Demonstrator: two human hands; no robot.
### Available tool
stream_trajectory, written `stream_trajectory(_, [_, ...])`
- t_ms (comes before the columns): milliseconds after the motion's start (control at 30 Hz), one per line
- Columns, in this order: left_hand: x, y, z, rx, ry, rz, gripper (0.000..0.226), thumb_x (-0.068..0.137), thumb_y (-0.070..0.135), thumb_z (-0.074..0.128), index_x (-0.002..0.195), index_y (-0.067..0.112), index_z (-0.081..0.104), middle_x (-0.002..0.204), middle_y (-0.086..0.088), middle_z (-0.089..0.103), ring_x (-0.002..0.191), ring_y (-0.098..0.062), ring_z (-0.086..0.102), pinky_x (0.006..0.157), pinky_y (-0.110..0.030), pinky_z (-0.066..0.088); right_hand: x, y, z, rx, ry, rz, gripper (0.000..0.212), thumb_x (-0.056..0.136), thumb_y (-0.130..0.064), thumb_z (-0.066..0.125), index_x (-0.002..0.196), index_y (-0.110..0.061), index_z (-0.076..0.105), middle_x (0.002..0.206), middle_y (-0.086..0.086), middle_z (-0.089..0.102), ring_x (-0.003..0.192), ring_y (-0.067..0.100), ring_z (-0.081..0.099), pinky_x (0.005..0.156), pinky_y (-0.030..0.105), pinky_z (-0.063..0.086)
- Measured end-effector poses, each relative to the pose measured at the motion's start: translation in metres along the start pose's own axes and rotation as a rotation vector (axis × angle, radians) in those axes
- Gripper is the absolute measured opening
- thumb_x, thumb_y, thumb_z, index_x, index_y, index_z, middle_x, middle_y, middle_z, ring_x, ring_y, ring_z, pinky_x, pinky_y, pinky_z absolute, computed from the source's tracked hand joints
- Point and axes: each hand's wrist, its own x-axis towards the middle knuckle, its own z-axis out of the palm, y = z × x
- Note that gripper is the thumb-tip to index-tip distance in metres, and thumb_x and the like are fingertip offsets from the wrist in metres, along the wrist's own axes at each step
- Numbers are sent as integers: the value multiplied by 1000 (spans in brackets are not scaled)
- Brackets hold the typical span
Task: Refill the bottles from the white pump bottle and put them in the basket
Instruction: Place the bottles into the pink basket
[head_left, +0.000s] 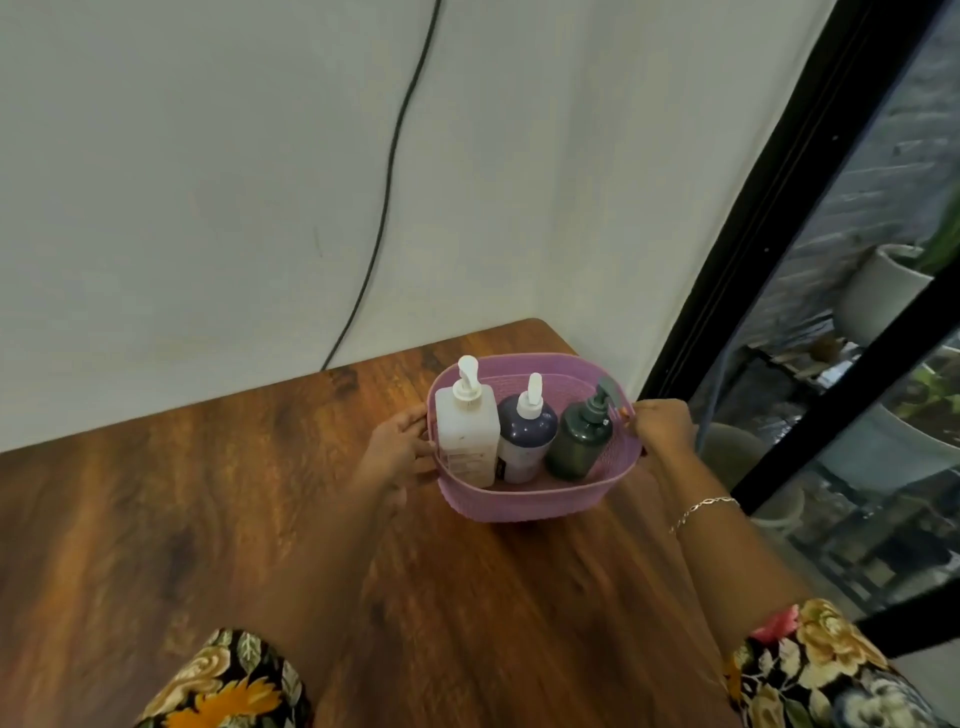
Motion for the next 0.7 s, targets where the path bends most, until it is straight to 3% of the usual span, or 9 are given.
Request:
stream_trajectory(133, [-3,9,-26,-27,41,10,43,89,-7,51,127,12,55,115,-1,65,97,-23,64,59,-32,55,-5,-26,15,-7,-32,-64,25,82,6,56,66,-8,69,72,12,62,72,24,59,64,35,49])
stream_trajectory(267, [-6,24,-62,-48,92,23,38,90,-5,48,122,11,58,110,-2,67,96,-22,64,65,-35,57,-17,-53,45,6,-116,-74,20,83,12,54,78,0,69,81,19,66,73,28,63,76,43,57])
stream_trajectory(400, [-12,27,-104,-57,167,-11,39,91,-5,46,126,11,56,114,-2,66,100,-21,63,65,-35,56,-35,-73,84,35,-188,-83,16,82,13,56,76,3,67,91,28,67,77,36,67,74,55,55])
stream_trajectory(600, [-22,37,-180,-83,294,-5,39,91,-7,44,122,11,60,111,-4,67,101,-24,64,72,-41,57,-67,-119,148,12,-302,-184,19,76,16,59,70,1,69,81,26,68,79,38,68,70,56,55])
stream_trajectory(700, [-28,39,-214,-88,361,-10,39,90,-9,44,118,10,61,110,-6,67,101,-25,63,77,-46,56,-86,-142,179,-62,-367,-249,17,81,9,60,69,-1,67,71,13,65,68,28,65,65,41,57])
